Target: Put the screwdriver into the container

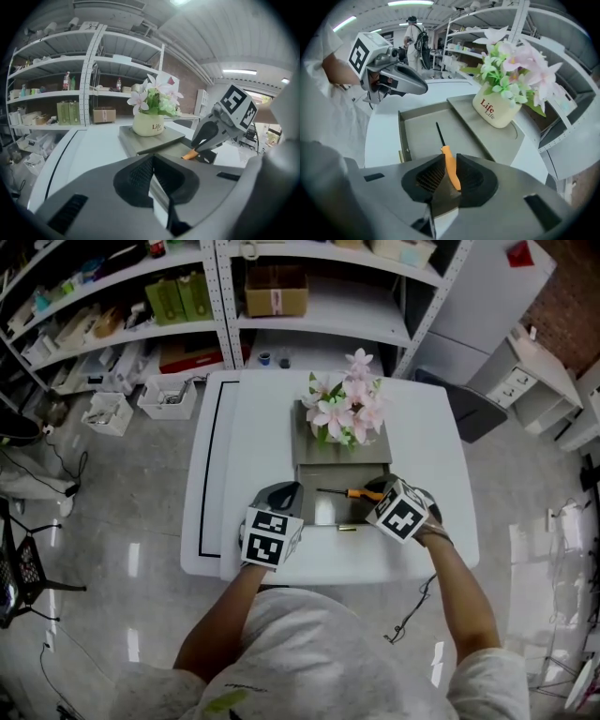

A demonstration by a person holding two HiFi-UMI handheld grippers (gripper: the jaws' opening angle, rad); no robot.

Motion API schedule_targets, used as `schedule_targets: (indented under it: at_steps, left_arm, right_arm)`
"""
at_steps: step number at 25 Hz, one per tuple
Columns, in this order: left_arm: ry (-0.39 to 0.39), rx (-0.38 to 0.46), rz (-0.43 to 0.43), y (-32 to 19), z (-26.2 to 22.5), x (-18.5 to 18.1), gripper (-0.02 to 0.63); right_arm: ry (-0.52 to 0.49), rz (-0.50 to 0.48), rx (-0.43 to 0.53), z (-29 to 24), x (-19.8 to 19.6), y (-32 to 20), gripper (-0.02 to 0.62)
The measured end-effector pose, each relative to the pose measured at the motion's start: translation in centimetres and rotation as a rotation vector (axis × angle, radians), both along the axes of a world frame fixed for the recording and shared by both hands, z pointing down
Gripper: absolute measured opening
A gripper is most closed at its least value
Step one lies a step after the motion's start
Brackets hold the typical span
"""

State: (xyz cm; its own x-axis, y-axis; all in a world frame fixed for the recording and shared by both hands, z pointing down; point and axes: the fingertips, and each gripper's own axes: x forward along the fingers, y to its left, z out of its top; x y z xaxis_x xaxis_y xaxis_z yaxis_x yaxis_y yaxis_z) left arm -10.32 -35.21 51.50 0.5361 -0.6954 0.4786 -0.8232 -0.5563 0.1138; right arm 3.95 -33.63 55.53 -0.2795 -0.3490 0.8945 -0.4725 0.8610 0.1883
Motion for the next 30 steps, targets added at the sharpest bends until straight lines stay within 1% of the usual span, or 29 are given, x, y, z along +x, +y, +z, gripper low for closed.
schedule_targets:
  at_steps: [3,9,16,19,22,25,28,30]
  left_arm:
    - [-0.004,0.021,-0.024,0.9,-1.5,0.2,0.005]
    - [-0.011,0.075,-0.063,2.8,-4.4,0.8,0.005]
    - [-0.013,0.097,-0.093,5.6,-6.0,1.9,0.005]
    - [-0.01,0.11,-0.105,6.8,-6.5,2.4,0.005]
    - [-0.007,0.121,-0.121,7.8,-7.0,2.6,0.005]
    - [-0.015,0.122,-0.128,8.8,-7.0,3.1,0.005]
    - [-0.019,0.124,-0.129,9.8,-7.0,3.5,0.005]
    - [-0.016,0.123,-0.125,10.4,-7.0,3.7,0.005]
  right_arm:
    - [-0.054,0.053,0.049,-1.3,1.1,0.8,0.067]
    - [-0.226,0.171,0.134,-5.2,2.5,2.9,0.049]
    - [-0.402,0.25,0.211,-8.5,3.1,6.1,0.031]
    - [-0.488,0.303,0.242,-9.8,3.9,7.0,0.005]
    - [-0.567,0.352,0.263,-11.0,4.7,7.9,0.003]
    - [-0.602,0.377,0.291,-11.7,5.6,8.9,0.003]
    - [-0.589,0.372,0.345,-12.1,6.2,9.6,0.003]
    - [-0.596,0.374,0.352,-12.3,6.4,10.1,0.003]
